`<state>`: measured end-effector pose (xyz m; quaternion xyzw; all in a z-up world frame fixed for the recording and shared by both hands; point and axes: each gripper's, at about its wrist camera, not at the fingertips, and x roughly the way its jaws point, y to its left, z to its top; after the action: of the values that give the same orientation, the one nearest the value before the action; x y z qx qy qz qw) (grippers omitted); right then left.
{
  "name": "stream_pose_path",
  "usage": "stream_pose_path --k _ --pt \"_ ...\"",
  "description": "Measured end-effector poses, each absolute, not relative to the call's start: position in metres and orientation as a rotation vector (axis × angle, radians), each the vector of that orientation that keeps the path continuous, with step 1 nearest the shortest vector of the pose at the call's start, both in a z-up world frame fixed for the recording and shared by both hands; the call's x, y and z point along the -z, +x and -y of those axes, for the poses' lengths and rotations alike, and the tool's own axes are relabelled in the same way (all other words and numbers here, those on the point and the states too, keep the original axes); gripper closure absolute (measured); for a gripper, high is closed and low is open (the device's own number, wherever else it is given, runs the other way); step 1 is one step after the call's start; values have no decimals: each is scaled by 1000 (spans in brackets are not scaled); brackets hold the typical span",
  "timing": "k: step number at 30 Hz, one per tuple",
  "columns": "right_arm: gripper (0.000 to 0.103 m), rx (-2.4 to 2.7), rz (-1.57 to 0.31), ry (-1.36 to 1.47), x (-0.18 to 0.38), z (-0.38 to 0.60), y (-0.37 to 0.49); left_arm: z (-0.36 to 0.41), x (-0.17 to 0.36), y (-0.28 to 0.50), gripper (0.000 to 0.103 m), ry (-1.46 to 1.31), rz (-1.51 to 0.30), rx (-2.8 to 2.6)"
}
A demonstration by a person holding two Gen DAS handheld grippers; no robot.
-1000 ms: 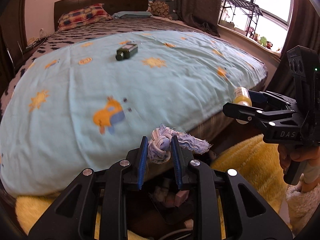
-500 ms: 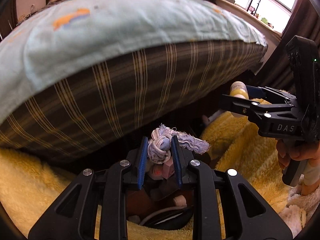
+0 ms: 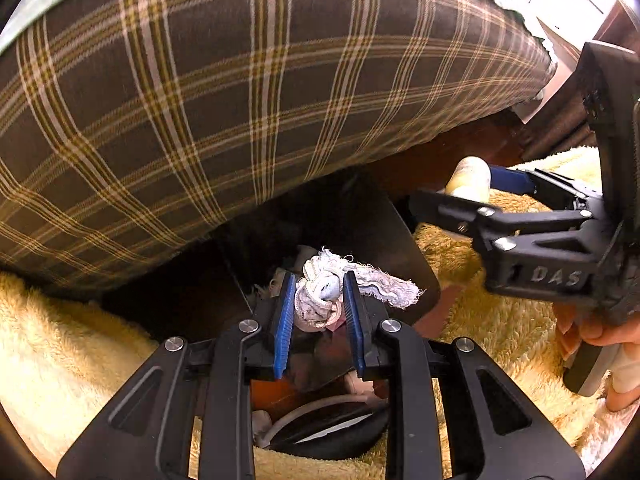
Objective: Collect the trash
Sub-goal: 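Lower both tools into the bin and open both to drop bottle and cloth, then raise both open tools back over the bed toward the green bottle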
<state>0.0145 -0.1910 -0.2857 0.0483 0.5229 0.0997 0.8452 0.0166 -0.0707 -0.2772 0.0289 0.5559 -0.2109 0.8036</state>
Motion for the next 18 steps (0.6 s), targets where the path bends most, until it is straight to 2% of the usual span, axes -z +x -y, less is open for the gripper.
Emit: stream_pose_path --k 3,5,9,12,15,18 --pt "17 -221 -1108 113 289 190 12 71 279 20 78 51 -1201 448" --pt "17 -225 -1108 117 291 190 11 70 279 22 68 44 -1203 443" --pt "17 -230 -1117 124 286 192 15 68 278 24 62 39 -1203 438" --pt "11 -226 -1114 129 285 193 20 56 277 22 57 35 -1201 434" --pt "8 -221 -1111 136 285 195 25 46 273 20 53 34 -1197 429" --pt "7 -217 -1111 142 281 201 27 40 266 19 45 41 -1187 421"
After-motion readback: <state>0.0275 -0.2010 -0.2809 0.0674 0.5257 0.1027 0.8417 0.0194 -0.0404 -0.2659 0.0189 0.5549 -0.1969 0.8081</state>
